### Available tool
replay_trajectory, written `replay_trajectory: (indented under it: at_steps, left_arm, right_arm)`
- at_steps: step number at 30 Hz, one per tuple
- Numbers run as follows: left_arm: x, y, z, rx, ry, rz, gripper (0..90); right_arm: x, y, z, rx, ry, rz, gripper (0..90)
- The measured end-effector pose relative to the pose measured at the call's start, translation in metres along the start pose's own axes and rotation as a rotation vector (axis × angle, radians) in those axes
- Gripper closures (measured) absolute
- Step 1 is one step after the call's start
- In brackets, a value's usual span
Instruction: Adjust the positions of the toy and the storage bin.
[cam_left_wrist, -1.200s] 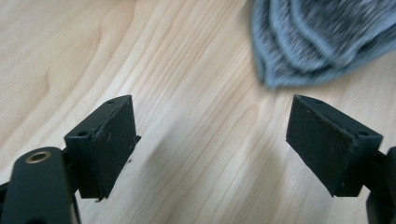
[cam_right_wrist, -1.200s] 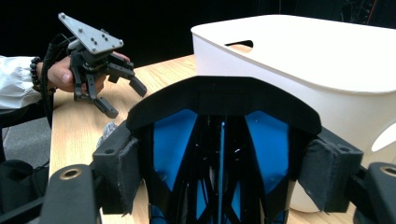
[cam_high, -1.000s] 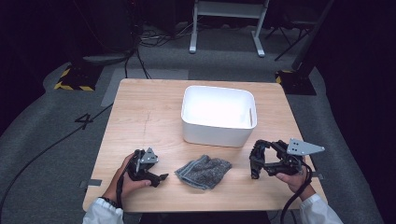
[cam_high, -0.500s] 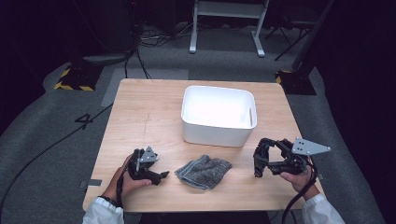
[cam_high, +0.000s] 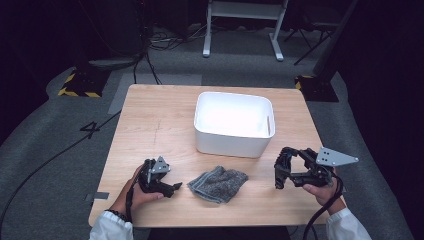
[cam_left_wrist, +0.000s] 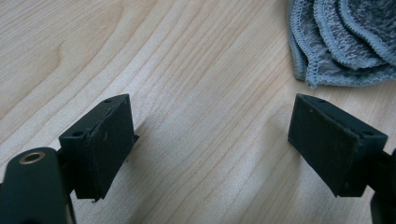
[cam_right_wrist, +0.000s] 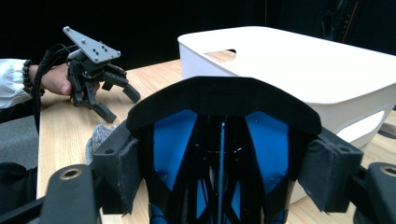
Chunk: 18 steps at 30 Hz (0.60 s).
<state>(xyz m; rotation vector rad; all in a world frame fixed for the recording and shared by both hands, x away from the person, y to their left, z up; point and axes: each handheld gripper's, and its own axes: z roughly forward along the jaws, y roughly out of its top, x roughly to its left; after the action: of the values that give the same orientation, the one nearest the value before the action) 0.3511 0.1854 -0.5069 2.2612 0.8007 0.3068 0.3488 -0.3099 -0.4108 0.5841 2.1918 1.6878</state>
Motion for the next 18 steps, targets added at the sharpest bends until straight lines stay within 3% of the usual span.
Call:
replay_trajectory:
  at_steps: [18]
  left_arm:
    - [0.0, 0.001, 0.001, 0.001, 0.003, -0.001, 14.5]
  right_arm:
    - [-0.002, 0.012, -0.005, -0.029, -0.014, -0.012, 25.4]
